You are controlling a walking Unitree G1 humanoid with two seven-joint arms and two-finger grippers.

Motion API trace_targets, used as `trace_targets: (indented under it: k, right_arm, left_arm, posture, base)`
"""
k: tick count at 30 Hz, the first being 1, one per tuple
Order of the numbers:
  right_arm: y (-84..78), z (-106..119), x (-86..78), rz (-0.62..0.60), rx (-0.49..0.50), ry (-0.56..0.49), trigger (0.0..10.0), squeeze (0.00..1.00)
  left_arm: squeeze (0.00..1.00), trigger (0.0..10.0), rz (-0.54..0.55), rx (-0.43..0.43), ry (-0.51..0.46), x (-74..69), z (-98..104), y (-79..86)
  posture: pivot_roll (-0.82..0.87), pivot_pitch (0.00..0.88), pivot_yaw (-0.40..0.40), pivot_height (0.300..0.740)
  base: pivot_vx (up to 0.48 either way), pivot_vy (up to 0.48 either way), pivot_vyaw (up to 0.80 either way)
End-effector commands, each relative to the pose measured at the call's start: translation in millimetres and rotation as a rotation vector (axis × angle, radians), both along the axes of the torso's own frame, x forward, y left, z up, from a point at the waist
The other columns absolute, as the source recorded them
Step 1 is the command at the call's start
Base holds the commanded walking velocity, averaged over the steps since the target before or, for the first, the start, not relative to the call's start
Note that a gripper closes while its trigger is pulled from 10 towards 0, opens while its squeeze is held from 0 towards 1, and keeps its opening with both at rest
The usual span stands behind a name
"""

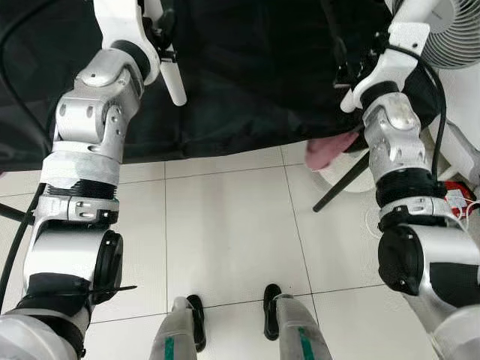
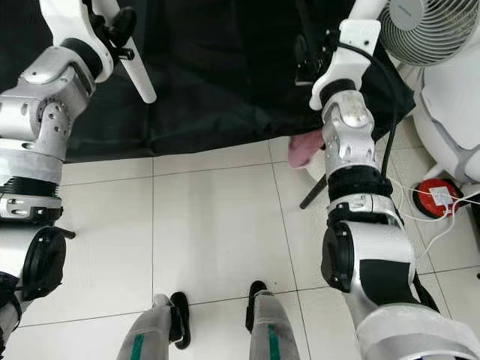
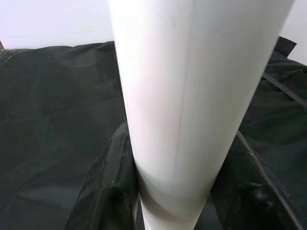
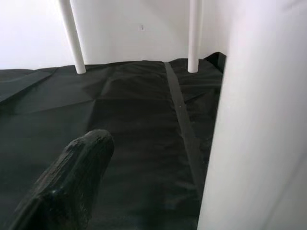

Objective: Building children table

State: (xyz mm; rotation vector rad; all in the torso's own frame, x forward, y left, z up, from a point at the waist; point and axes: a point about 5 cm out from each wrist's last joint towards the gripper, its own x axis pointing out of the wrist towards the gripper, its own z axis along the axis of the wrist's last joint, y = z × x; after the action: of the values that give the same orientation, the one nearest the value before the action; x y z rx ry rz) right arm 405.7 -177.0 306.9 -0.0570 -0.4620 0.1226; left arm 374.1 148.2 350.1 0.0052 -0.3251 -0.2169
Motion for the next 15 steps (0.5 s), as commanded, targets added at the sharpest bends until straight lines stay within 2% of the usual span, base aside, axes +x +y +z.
trace_targets:
  k: [1, 2, 3, 5, 8, 12, 15]
  right_arm:
    - [16.7, -11, 4.5, 0.07, -0.039, 0.063, 10.0, 0.0]
    - [29.9, -12, 6.7, 0.134, -0.057, 0.078, 10.0, 0.0]
    - [29.9, -12, 6.7, 0.134, -0.057, 0.078, 10.0, 0.0]
    - [41.7, -13, 8.2, 0.184, -0.091, 0.089, 10.0, 0.0]
    - [46.9, -13, 8.8, 0.204, -0.109, 0.095, 10.0, 0.0]
    - [69.1, -16, 10.1, 0.286, -0.169, 0.123, 10.0, 0.0]
    - [71.6, -16, 10.1, 0.289, -0.181, 0.124, 10.0, 0.0]
  left_arm:
    - [0.0, 0.0, -0.021, 0.034, -0.057, -8.5, 10, -4.0]
    - [0.0, 0.0, 0.0, 0.078, -0.088, -15.3, 16, 0.7]
    - [0.0, 0.0, 0.0, 0.078, -0.088, -15.3, 16, 0.7]
    - [0.0, 0.0, 0.021, 0.093, -0.101, -21.3, 20, 7.6]
    - [0.0, 0.0, 0.029, 0.094, -0.104, -24.0, 21, 11.0]
    - [0.0, 0.0, 0.059, 0.105, -0.121, -39.6, 27, 22.2]
    - [0.0, 0.0, 0.066, 0.104, -0.121, -41.0, 27, 23.6]
  posture:
    - [-0.04, 0.329, 0.049, 0.74]
    - [-0.04, 0.329, 0.049, 0.74]
    - [-0.04, 0.329, 0.049, 0.74]
    - [-0.03, 0.333, 0.049, 0.74]
    - [-0.03, 0.333, 0.049, 0.74]
    - [-0.03, 0.337, 0.041, 0.74]
    - [-0.03, 0.337, 0.041, 0.74]
  base:
    - [0.0, 0.0, 0.0]
    - [0.0, 0.0, 0.0]
    - [0.0, 0.0, 0.0]
    - [0.0, 0.0, 0.0]
    - [0.0, 0.0, 0.0]
    - [0.0, 0.0, 0.0]
    - [0.0, 0.0, 0.0]
